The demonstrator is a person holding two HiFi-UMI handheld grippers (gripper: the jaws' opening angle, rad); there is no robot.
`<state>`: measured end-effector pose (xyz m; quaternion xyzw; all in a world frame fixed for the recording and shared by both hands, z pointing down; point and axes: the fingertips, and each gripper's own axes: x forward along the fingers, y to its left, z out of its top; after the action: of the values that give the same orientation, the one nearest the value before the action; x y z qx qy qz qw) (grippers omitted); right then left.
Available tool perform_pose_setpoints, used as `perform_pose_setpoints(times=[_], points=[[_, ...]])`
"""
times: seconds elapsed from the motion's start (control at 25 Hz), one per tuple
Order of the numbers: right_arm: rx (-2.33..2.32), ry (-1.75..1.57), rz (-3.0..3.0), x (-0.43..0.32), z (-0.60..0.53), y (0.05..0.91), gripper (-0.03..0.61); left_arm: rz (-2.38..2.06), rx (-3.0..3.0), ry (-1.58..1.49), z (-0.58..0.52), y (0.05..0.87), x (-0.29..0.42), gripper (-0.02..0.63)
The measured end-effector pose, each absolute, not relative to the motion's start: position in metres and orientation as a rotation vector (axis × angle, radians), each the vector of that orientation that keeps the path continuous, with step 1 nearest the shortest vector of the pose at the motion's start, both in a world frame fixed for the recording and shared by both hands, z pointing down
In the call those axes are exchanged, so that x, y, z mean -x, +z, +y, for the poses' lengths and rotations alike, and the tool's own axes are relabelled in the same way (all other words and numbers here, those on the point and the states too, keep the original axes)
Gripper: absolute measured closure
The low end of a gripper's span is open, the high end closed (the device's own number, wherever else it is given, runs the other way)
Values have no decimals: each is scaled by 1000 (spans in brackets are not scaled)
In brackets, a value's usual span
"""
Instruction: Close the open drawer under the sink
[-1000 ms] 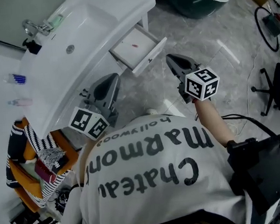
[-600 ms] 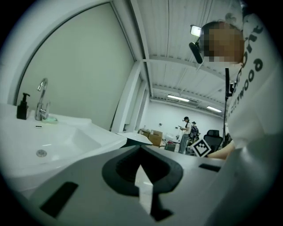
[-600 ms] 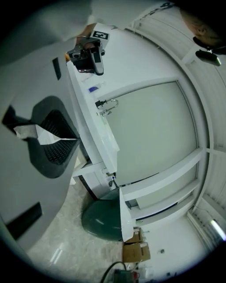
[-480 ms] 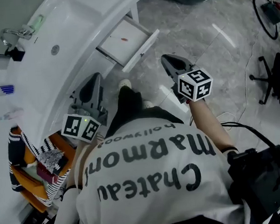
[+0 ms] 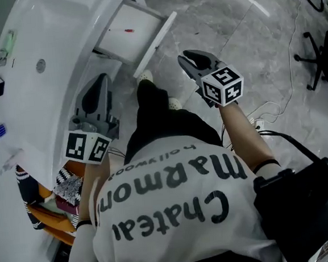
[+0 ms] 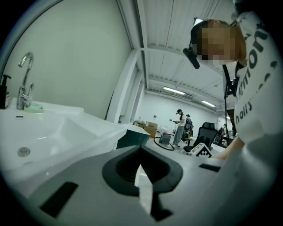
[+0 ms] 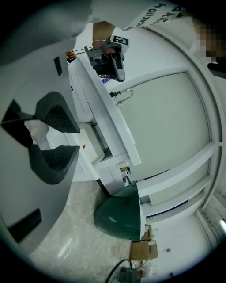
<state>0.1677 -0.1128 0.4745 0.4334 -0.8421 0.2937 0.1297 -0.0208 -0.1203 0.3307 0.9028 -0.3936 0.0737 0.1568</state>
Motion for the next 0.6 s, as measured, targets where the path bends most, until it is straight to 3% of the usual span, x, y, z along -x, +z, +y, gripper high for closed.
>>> perform_pose_setpoints(times=[0.6], points=[[-1057,806,-2329,-121,-167,610,410,-1088,-2485,360,-148,413,33,606]])
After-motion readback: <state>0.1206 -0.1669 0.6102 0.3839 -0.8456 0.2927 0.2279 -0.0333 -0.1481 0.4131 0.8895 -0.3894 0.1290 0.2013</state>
